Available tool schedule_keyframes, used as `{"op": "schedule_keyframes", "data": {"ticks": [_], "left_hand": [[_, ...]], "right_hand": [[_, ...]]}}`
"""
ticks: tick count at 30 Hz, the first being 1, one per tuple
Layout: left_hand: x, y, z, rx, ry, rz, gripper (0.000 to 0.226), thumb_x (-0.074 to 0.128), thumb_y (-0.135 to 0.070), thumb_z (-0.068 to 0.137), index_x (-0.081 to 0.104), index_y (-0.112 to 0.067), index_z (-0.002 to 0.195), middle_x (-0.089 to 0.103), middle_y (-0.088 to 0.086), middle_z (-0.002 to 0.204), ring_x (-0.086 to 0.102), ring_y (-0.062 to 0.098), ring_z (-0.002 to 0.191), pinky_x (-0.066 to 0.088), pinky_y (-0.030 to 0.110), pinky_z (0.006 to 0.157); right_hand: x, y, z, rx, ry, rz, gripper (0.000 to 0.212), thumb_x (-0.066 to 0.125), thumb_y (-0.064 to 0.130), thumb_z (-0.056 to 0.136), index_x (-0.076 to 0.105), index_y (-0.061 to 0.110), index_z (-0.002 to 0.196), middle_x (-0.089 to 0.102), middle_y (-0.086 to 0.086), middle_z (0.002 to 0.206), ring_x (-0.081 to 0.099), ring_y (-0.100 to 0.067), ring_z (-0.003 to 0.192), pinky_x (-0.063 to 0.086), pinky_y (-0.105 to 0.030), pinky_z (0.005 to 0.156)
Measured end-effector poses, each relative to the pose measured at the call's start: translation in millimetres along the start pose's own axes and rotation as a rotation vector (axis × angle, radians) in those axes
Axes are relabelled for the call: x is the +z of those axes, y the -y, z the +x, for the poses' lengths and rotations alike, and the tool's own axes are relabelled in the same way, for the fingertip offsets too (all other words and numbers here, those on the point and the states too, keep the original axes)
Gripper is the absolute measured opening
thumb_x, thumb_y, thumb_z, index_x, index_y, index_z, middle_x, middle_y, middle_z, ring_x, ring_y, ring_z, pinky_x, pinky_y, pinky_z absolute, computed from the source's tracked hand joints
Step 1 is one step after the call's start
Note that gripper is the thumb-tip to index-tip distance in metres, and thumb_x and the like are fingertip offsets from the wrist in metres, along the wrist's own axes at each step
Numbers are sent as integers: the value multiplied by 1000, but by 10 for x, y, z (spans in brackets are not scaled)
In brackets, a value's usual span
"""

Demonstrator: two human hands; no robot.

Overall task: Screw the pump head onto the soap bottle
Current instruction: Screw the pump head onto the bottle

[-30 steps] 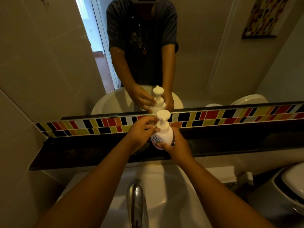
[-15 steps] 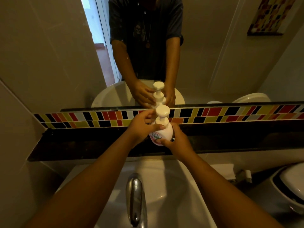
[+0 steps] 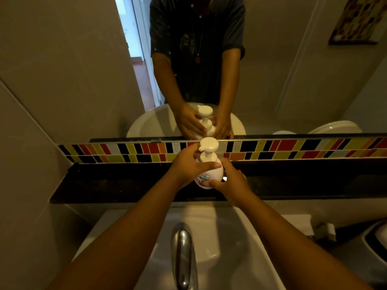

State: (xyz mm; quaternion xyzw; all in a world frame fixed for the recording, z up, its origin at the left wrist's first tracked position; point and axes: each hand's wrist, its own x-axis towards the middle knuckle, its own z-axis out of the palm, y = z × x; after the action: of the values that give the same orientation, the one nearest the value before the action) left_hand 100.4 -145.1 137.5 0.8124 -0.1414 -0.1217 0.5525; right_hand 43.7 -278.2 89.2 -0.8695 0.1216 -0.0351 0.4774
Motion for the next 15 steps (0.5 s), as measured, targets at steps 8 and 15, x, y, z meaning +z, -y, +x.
{"op": "schedule_keyframes", "data": {"ticks": [8,15], "left_hand": [[-239,27,-121,-1,57,-26,46,75,-16,80,57,-13,123,66,6,123,64,17,107,57,22,76],[101,-45,-72,43,-161,85,69,84,-24,70,54,-12,131,60,10,133,57,29,122,50,46,98]], "right_hand": [[22,-51,31,-23,2,-27,63,76,39,71,43,33,125,59,0,129,53,-25,121,37,-56,107],[26,-12,27,-14,-9,-13,64,76,36,71,45,28,126,59,-3,131,54,-27,121,44,-52,102]]}}
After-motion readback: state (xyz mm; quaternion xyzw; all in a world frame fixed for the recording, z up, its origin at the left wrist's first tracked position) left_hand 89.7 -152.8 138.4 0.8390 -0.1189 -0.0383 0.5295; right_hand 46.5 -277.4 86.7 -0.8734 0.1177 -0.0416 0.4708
